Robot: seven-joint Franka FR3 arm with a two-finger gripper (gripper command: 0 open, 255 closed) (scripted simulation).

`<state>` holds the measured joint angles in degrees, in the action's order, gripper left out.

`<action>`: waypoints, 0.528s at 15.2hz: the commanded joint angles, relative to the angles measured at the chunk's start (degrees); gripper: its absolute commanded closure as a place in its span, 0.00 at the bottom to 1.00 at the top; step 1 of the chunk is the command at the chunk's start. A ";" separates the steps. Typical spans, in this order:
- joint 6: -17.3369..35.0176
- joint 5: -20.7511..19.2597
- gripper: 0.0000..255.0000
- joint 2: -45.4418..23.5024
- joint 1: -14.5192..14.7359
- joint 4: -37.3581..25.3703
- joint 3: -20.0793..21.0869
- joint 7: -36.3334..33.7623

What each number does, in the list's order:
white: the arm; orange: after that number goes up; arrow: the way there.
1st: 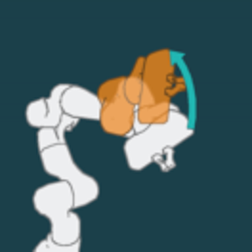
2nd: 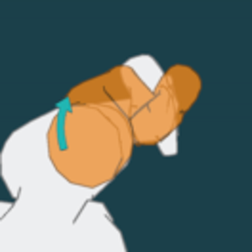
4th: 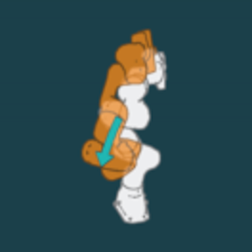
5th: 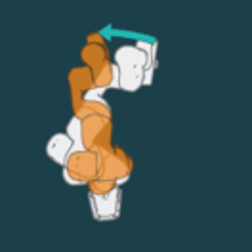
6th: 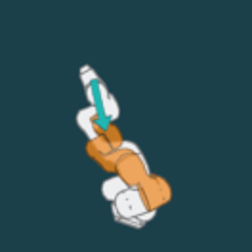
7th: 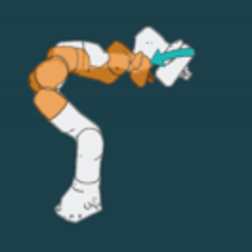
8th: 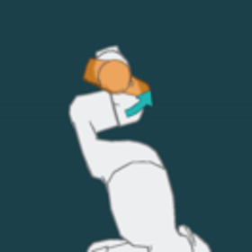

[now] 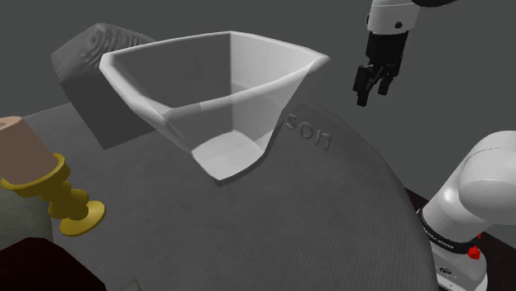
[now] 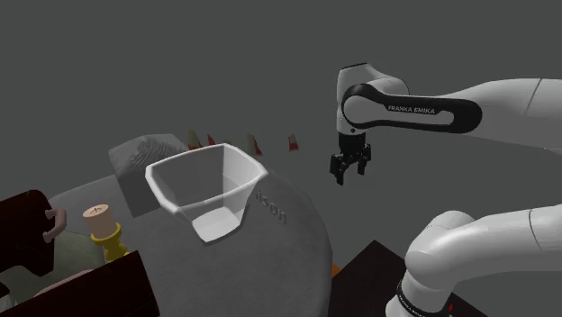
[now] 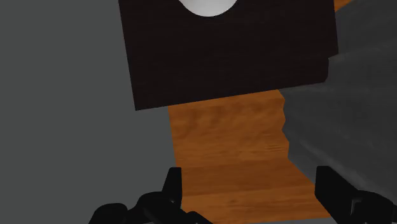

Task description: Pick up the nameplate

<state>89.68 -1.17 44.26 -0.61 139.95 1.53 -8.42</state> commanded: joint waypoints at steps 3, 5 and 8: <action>1.44 1.57 0.00 -0.45 1.10 -1.06 2.15 -2.00; 2.92 2.94 0.00 -1.06 2.10 -2.29 4.31 -3.98; 5.16 4.58 0.00 -2.26 3.43 -4.42 7.54 -6.95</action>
<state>94.13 2.88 42.42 2.40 136.35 8.04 -14.40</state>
